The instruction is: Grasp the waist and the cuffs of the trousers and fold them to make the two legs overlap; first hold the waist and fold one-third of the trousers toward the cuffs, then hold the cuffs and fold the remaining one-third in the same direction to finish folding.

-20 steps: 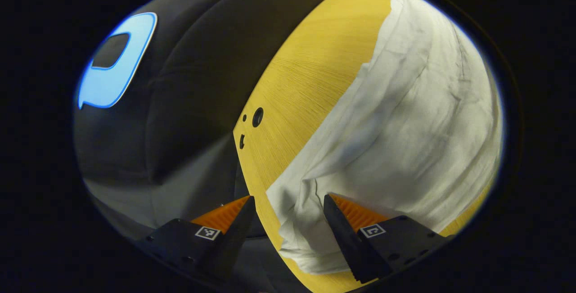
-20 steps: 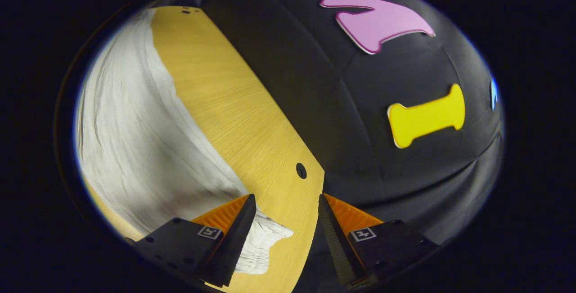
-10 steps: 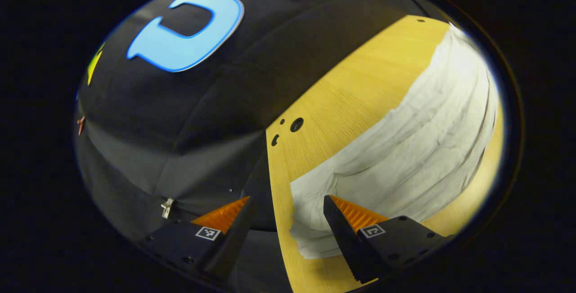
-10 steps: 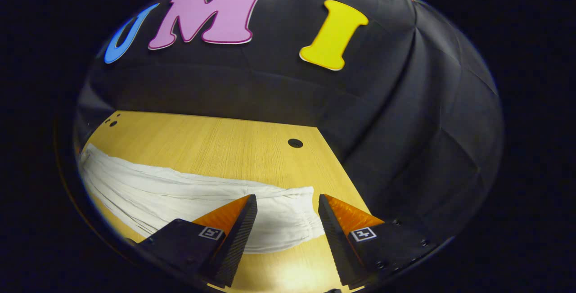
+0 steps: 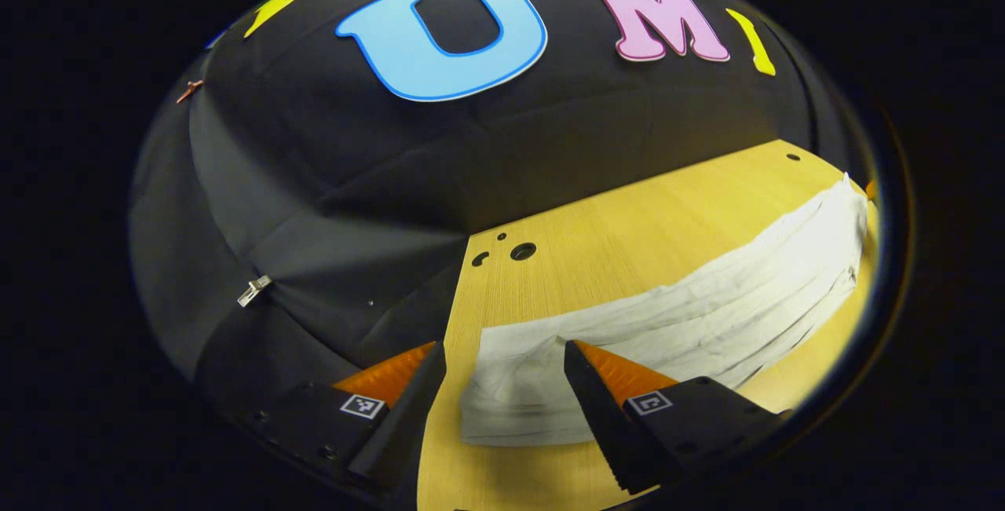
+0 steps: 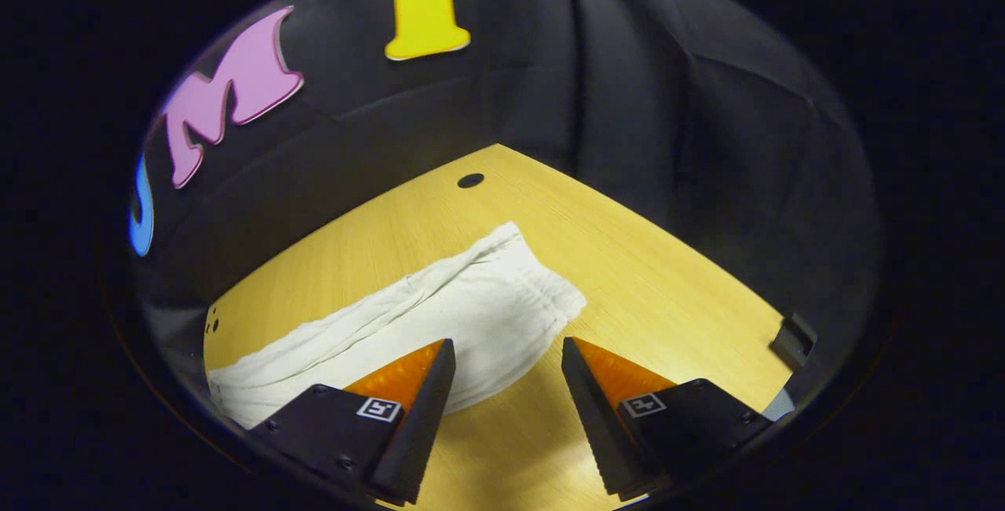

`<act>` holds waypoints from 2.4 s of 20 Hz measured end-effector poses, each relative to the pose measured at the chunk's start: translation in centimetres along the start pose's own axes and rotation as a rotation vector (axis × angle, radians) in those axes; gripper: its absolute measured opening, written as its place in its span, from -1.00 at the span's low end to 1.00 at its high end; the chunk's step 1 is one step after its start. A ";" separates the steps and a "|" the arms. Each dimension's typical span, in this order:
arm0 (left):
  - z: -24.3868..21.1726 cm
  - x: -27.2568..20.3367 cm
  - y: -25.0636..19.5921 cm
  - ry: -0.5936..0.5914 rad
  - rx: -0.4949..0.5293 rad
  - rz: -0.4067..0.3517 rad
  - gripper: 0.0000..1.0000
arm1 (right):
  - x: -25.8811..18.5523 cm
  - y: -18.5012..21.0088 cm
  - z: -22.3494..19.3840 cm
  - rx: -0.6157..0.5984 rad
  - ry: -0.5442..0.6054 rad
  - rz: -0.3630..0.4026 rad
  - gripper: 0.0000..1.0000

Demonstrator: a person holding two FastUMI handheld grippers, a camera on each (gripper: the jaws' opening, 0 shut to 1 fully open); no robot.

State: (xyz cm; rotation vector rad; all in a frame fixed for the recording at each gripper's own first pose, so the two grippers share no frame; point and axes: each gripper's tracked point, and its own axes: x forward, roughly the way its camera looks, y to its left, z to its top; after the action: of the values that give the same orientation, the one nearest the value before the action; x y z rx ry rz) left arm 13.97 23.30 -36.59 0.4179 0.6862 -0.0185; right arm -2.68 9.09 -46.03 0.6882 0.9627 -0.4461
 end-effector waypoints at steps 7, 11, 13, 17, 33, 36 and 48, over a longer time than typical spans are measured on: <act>-0.7 -1.4 -2.5 -0.015 -0.147 -0.052 0.93 | 1.9 -0.8 0.5 0.269 0.072 -0.038 0.66; -2.5 -1.9 -2.4 0.025 -0.225 -0.035 0.93 | 3.8 -0.7 0.5 0.401 0.108 -0.058 0.67; -3.4 -2.3 -2.1 0.046 -0.268 -0.026 0.92 | 4.3 -0.7 1.2 0.477 0.115 -0.071 0.64; -5.8 -2.8 -2.1 0.099 -0.339 -0.010 0.93 | 4.9 -1.9 0.7 0.543 0.167 -0.158 0.20; -14.3 0.5 -5.2 0.364 -0.903 -0.022 0.92 | 5.6 -1.2 0.4 0.526 0.161 -0.111 -0.77; -14.1 2.7 -5.1 0.371 -0.882 0.008 0.94 | 5.7 -1.2 0.4 0.526 0.164 -0.108 -0.76; -14.2 5.7 -4.5 0.425 -0.863 0.132 -0.46 | 5.7 -1.2 0.5 0.519 0.156 -0.085 -0.76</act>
State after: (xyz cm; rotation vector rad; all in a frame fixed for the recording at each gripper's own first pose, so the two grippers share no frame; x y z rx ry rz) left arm 9.05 25.31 -51.65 -0.3795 1.0057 0.4884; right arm -0.31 7.63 -51.13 1.1659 1.0338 -0.7379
